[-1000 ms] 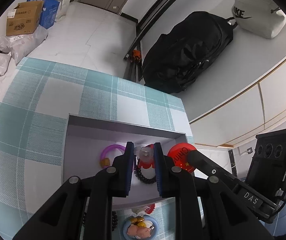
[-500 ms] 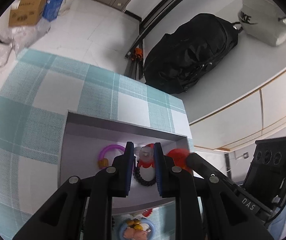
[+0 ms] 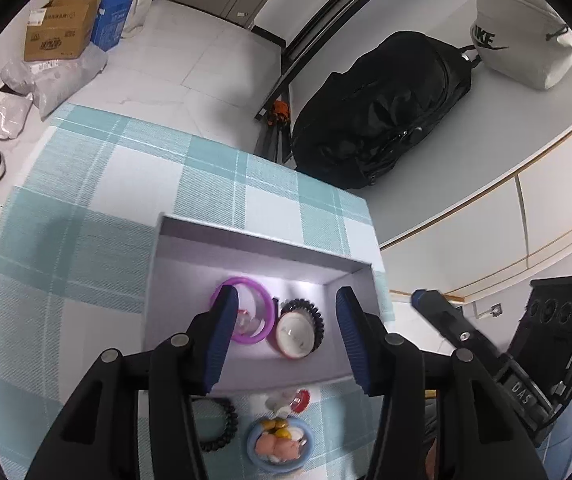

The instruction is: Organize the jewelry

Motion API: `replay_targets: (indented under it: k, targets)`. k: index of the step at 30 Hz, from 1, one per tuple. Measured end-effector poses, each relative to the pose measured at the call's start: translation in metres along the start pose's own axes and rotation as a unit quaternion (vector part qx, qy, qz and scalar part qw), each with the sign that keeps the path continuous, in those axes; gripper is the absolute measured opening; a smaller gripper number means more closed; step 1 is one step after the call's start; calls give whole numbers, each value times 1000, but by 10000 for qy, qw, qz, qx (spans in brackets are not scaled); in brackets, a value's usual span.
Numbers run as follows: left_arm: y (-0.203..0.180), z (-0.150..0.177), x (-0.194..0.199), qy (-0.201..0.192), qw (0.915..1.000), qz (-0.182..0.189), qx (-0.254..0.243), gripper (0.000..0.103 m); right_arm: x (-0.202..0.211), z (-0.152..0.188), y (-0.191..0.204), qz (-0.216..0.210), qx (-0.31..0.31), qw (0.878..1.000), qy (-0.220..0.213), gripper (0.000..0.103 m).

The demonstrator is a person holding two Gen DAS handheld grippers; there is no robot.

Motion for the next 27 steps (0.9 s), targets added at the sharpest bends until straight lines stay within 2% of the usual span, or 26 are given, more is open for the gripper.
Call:
replay_targets:
  k: [1,3,6,10,15,19,23,27]
  targets:
    - [0,2,2,-21,10000,-26,-33,49,2,1,0,52,37,10000,-26,52]
    - [-1,7,7,-89,9998,-78,-145,50,7,3,1,215,153,9996,-77,60]
    - [-1,16,14,-133,9991,-232,-332,52,15,10,7,359,479,9981,-142,60]
    - [4,27,20,-245,9965,-611,-515,55,24,23,18,393,841,9956,-152,69]
    - [6,44,28,-273,9946,-758,-661,56,27,43,25,452,1007,9939,52,71]
    - [-4,52,39,-477,9922,-691,-923,56,27,57,29,437,1119,9925,205,72]
    - [-11,60,50,-632,9887,-702,-1167,69,28,71,32,392,1194,9913,398,74]
    - [-4,67,48,-534,9876,-839,-1212,70,17,90,33,303,1242,9883,833,74]
Point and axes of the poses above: each gripper's, at about its wrist camera, not at the fingertips, and x roughly against the way its jaws point, y to its left, z to its underside, the point moved 7 cm from there along -x, roughly the way its jaws point, and after that the axes turned 1 degree about y, right-handed, at the moved point
